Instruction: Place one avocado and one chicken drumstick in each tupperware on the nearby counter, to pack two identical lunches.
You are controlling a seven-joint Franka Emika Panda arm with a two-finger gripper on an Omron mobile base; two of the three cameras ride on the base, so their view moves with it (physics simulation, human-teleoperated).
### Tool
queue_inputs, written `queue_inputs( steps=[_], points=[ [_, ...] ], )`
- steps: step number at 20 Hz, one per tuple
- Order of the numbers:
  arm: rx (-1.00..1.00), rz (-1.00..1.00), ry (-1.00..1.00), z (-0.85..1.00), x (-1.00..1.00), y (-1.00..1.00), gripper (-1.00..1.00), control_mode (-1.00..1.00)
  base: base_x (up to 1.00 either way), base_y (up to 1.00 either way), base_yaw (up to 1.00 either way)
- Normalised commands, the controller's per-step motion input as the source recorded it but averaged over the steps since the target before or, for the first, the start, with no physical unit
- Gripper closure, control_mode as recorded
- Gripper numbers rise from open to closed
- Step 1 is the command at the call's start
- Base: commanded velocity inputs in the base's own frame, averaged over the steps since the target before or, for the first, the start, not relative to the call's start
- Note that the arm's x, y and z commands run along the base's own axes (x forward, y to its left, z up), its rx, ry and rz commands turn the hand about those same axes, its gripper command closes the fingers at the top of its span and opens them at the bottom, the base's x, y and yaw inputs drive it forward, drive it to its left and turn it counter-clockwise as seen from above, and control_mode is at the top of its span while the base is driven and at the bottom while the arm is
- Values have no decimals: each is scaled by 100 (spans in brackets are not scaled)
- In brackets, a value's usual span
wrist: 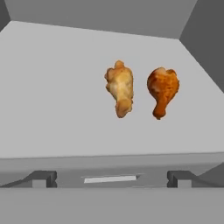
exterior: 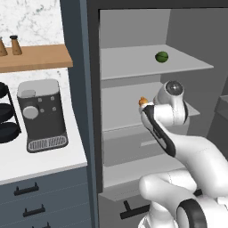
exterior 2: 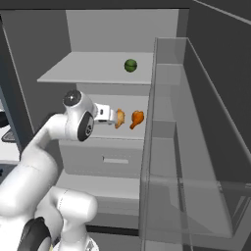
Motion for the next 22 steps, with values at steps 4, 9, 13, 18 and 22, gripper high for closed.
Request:
queue_inputs(
  steps=[4, 9, 13, 18, 22],
  points=[
    [0, -2, 6, 0, 32, -1, -100, -100, 0, 0, 0],
    [0, -2, 9, -4, 35, -10, -100, -100, 0, 0, 0],
    [0, -3, 0, -26, 34, -18, -100, -100, 0, 0, 0],
    [0, -3, 0, -23, 33, -6, -100, -100, 0, 0, 0],
    [0, -2, 0, -8, 36, 0, -100, -100, 0, 0, 0]
  ],
)
